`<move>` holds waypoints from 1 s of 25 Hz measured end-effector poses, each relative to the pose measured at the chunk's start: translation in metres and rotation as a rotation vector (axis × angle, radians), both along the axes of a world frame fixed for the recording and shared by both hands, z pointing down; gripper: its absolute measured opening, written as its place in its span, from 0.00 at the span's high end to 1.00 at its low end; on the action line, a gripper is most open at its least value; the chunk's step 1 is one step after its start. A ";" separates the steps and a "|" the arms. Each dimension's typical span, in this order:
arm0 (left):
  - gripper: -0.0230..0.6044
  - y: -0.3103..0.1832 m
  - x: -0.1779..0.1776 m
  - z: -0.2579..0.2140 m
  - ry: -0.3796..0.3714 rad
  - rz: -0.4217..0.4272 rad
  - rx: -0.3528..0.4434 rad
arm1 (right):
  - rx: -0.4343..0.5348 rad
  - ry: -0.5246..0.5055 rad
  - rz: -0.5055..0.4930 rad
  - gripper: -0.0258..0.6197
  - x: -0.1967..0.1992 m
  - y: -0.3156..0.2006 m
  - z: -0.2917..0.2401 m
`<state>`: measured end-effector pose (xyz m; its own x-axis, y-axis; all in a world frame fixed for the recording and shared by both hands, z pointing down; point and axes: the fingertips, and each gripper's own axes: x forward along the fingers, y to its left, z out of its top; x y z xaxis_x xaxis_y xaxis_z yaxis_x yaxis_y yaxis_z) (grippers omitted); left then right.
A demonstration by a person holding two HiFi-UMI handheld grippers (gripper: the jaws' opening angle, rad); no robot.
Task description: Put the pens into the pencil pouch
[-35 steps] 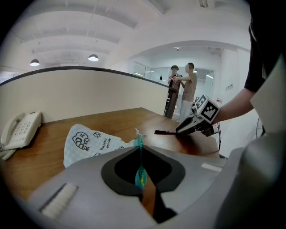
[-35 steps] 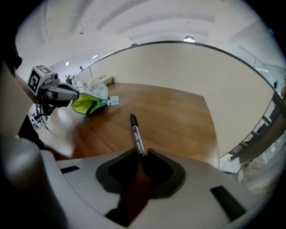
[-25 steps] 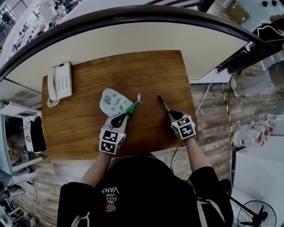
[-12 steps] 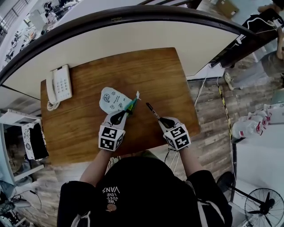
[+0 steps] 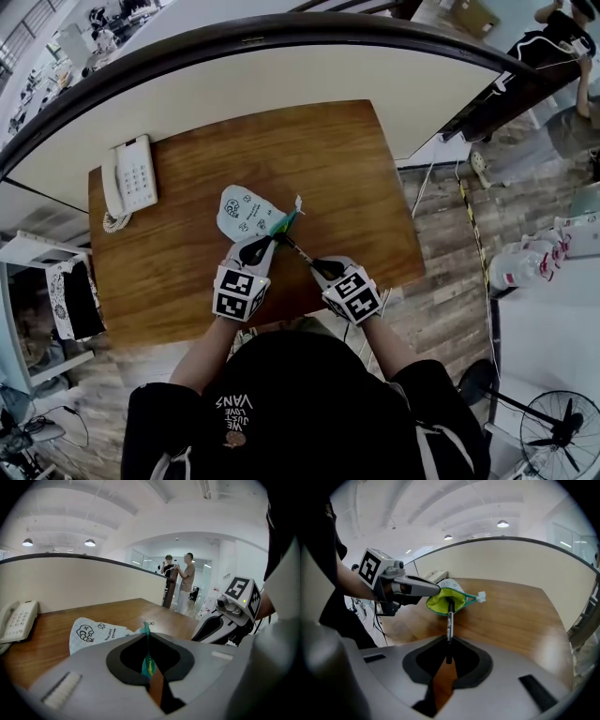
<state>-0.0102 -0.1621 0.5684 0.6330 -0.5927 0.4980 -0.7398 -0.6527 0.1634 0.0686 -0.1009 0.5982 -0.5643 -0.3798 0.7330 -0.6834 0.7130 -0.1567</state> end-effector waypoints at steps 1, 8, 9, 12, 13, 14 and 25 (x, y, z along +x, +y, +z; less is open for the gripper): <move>0.92 0.001 0.001 -0.001 0.003 0.003 0.000 | -0.005 0.001 -0.014 0.89 -0.006 0.001 0.001; 0.92 0.007 0.005 -0.003 0.038 0.012 -0.014 | -0.028 0.006 -0.098 0.89 -0.037 0.000 0.006; 0.92 0.008 0.006 -0.004 0.046 0.013 -0.016 | -0.031 0.006 -0.107 0.89 -0.041 -0.002 0.007; 0.92 0.011 0.008 -0.003 0.057 0.019 -0.022 | -0.039 0.000 -0.126 0.89 -0.052 -0.007 0.010; 0.92 0.012 0.009 -0.003 0.058 0.021 -0.024 | -0.041 -0.001 -0.132 0.89 -0.056 -0.010 0.010; 0.92 0.013 0.009 -0.003 0.060 0.021 -0.025 | -0.041 -0.001 -0.138 0.89 -0.059 -0.012 0.010; 0.92 0.015 0.006 -0.005 0.103 -0.013 -0.036 | 0.034 -0.093 -0.127 0.82 -0.082 -0.057 -0.003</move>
